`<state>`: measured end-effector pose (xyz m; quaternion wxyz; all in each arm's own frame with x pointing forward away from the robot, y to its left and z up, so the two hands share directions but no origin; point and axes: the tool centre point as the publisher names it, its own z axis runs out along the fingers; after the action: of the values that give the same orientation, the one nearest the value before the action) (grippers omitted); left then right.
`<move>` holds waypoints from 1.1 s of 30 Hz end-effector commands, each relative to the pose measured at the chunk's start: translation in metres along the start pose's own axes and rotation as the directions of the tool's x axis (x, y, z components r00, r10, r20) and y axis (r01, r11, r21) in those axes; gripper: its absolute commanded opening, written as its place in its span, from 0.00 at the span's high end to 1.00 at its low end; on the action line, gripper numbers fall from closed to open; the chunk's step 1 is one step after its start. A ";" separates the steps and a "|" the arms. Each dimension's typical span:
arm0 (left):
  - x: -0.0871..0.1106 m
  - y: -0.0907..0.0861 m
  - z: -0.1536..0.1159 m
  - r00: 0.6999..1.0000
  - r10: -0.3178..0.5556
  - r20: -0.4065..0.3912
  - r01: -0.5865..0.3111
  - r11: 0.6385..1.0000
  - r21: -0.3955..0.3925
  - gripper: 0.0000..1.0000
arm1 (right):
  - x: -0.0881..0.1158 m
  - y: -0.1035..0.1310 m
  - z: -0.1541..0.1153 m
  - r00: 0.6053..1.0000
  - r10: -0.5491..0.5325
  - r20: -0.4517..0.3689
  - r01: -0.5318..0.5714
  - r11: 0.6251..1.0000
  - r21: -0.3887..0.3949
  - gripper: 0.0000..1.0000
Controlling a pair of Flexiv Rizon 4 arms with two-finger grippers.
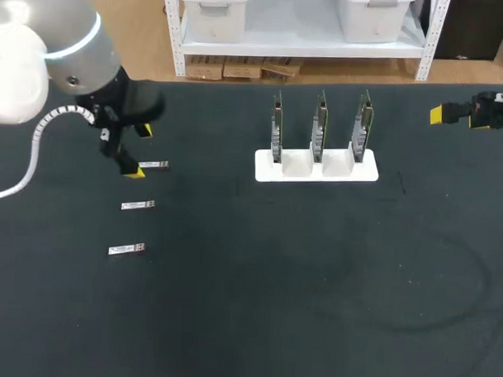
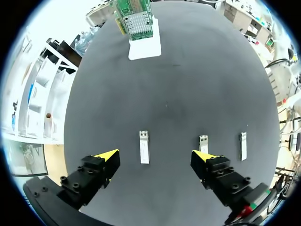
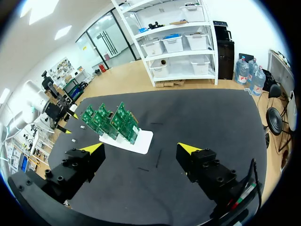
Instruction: Pick up the optical module with the left hand, and insert it into the network port with the right hand.
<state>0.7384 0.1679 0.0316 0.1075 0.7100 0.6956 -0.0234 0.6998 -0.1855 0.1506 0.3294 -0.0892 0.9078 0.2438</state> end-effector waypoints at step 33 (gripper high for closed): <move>0.009 0.004 0.032 0.981 -0.090 -0.172 0.090 0.996 -0.009 0.00 | 0.000 0.001 0.000 1.000 0.001 0.001 -0.001 1.000 0.004 0.00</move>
<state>0.7412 0.1722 0.0011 0.0528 0.6780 0.7324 0.0344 0.6998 -0.1855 0.1506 0.3294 -0.0892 0.9078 0.2438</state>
